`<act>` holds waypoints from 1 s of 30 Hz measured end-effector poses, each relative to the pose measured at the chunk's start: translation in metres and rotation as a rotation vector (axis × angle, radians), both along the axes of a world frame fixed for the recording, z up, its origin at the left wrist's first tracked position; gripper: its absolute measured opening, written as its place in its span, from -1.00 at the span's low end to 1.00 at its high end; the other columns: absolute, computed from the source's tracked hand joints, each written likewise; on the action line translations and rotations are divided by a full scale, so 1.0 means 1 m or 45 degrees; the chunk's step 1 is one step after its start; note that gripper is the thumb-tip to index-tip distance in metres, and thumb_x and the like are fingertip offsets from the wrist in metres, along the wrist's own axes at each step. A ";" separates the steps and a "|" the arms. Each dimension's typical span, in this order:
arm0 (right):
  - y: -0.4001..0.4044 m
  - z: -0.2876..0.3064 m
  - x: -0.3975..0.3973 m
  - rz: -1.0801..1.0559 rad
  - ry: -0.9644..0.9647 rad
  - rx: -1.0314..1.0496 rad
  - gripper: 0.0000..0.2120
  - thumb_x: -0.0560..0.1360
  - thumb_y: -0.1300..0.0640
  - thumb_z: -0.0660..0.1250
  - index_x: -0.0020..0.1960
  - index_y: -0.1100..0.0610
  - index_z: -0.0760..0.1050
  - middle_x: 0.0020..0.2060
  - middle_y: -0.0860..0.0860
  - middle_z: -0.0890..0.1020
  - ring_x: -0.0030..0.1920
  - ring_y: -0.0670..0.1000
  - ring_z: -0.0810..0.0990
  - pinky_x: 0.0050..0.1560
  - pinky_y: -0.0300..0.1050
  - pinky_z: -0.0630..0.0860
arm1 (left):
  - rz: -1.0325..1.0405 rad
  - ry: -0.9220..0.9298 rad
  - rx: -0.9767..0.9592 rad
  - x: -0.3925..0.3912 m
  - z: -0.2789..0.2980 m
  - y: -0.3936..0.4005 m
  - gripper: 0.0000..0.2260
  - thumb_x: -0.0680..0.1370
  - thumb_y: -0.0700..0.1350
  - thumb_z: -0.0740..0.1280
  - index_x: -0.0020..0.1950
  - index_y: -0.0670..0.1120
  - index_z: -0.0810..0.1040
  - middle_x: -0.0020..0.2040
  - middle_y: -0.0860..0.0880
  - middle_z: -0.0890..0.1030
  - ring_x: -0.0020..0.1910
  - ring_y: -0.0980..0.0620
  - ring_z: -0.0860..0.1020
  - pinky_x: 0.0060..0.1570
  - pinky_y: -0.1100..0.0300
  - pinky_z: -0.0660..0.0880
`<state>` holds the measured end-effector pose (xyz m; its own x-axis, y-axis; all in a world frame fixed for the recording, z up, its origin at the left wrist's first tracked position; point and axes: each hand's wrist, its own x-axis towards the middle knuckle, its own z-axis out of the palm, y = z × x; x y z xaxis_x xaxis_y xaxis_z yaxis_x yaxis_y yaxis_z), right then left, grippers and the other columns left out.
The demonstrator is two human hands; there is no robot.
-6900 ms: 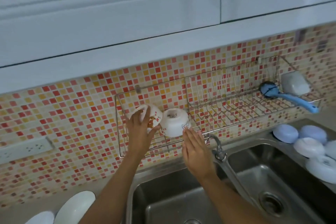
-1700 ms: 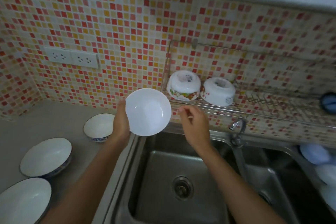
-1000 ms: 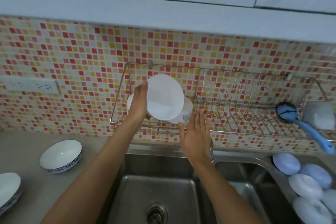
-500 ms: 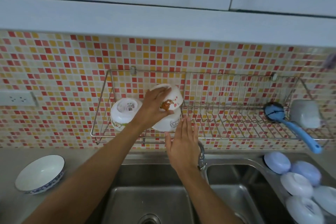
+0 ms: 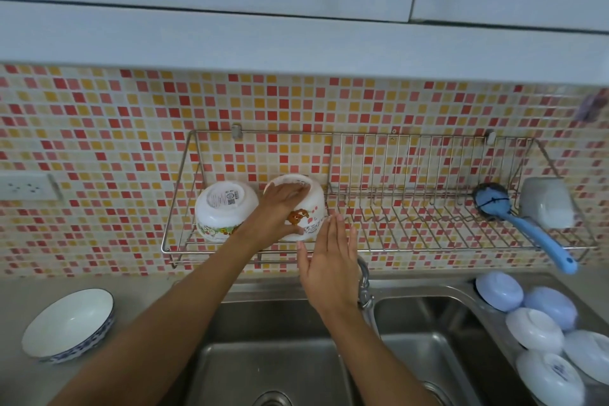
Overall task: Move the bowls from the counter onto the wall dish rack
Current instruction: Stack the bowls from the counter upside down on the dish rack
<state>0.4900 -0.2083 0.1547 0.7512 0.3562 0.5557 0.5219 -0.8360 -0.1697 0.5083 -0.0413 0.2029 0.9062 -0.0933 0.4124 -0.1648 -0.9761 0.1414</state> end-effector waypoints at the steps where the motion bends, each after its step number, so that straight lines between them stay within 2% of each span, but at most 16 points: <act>1: 0.000 0.000 0.000 0.001 0.006 0.001 -0.27 0.59 -0.24 -0.20 0.47 0.29 0.25 0.46 0.19 0.30 0.50 0.12 0.19 0.48 0.13 -0.04 | 0.005 0.009 -0.004 0.000 0.000 0.000 -0.21 0.40 0.01 0.48 0.53 -0.06 0.15 0.51 -0.09 0.23 0.49 -0.15 0.13 0.49 -0.10 0.02; 7: 0.001 -0.002 0.001 0.005 0.034 0.002 -0.27 0.59 -0.24 -0.21 0.47 0.28 0.24 0.46 0.19 0.31 0.51 0.12 0.18 0.48 0.12 -0.05 | -0.004 0.015 -0.008 -0.005 0.001 -0.003 -0.29 0.41 -0.06 0.48 0.50 -0.01 0.25 0.47 -0.06 0.31 0.45 -0.10 0.22 0.45 -0.06 0.17; 11: 0.001 -0.002 0.001 0.020 0.052 0.012 -0.24 0.58 -0.25 -0.27 0.49 0.28 0.20 0.47 0.18 0.28 0.52 0.12 0.15 0.53 0.10 -0.07 | 0.024 -0.021 -0.163 -0.011 0.000 -0.001 -0.36 0.46 -0.01 0.44 0.49 -0.01 0.28 0.51 -0.03 0.26 0.49 -0.06 0.19 0.46 0.07 0.11; 15: 0.000 0.000 0.002 0.023 0.060 0.003 -0.24 0.58 -0.26 -0.26 0.47 0.28 0.25 0.45 0.18 0.32 0.50 0.12 0.19 0.51 0.11 -0.05 | 0.304 -0.249 -0.046 -0.031 0.001 0.015 -0.51 0.55 0.05 0.30 0.43 -0.08 0.36 0.47 -0.12 0.34 0.46 -0.16 0.26 0.46 -0.15 0.07; 17: -0.001 0.000 0.002 0.033 0.062 0.003 -0.23 0.58 -0.26 -0.25 0.45 0.28 0.29 0.43 0.18 0.36 0.48 0.13 0.24 0.48 0.13 0.00 | 0.477 -0.338 -0.122 -0.046 -0.004 0.024 -0.59 0.59 0.03 0.18 0.39 -0.12 0.41 0.42 -0.18 0.40 0.44 -0.20 0.30 0.45 -0.21 0.12; 19: -0.001 0.000 0.001 0.033 0.070 -0.002 -0.24 0.58 -0.25 -0.24 0.44 0.28 0.31 0.42 0.18 0.37 0.48 0.12 0.26 0.48 0.13 0.00 | 0.641 -0.358 -0.175 -0.059 -0.013 0.029 -0.56 0.60 0.04 0.07 0.37 -0.17 0.42 0.40 -0.21 0.42 0.42 -0.22 0.32 0.43 -0.21 0.18; 22: -0.001 0.001 0.000 0.040 0.091 -0.029 -0.22 0.56 -0.26 -0.29 0.49 0.27 0.22 0.47 0.17 0.29 0.52 0.11 0.15 0.50 0.08 -0.13 | 0.791 -0.199 -0.250 -0.069 -0.022 0.029 -0.50 0.62 0.12 0.01 0.45 -0.14 0.30 0.47 -0.17 0.33 0.48 -0.17 0.23 0.48 -0.14 0.13; 25: -0.003 0.005 -0.001 0.068 0.129 -0.074 -0.19 0.52 -0.27 -0.36 0.52 0.25 0.09 0.52 0.15 0.17 0.55 0.09 0.02 0.52 0.07 -0.21 | 0.811 -0.113 -0.262 -0.071 -0.024 0.027 -0.44 0.61 0.18 -0.06 0.51 -0.11 0.18 0.53 -0.13 0.23 0.52 -0.13 0.14 0.51 -0.10 0.03; 30: -0.005 0.007 -0.005 0.051 0.130 -0.090 -0.27 0.59 -0.23 -0.27 0.50 0.24 0.19 0.49 0.16 0.27 0.53 0.11 0.11 0.48 0.05 -0.29 | 0.801 0.008 -0.150 -0.091 -0.030 0.020 -0.33 0.57 0.26 -0.25 0.56 -0.12 -0.04 0.58 -0.11 0.00 0.56 -0.07 -0.04 0.51 -0.04 -0.17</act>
<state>0.4855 -0.2131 0.1616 0.7867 0.4227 0.4499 0.5385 -0.8263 -0.1651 0.4173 -0.0212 0.1725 0.7754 0.5029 0.3819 0.4357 -0.8639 0.2528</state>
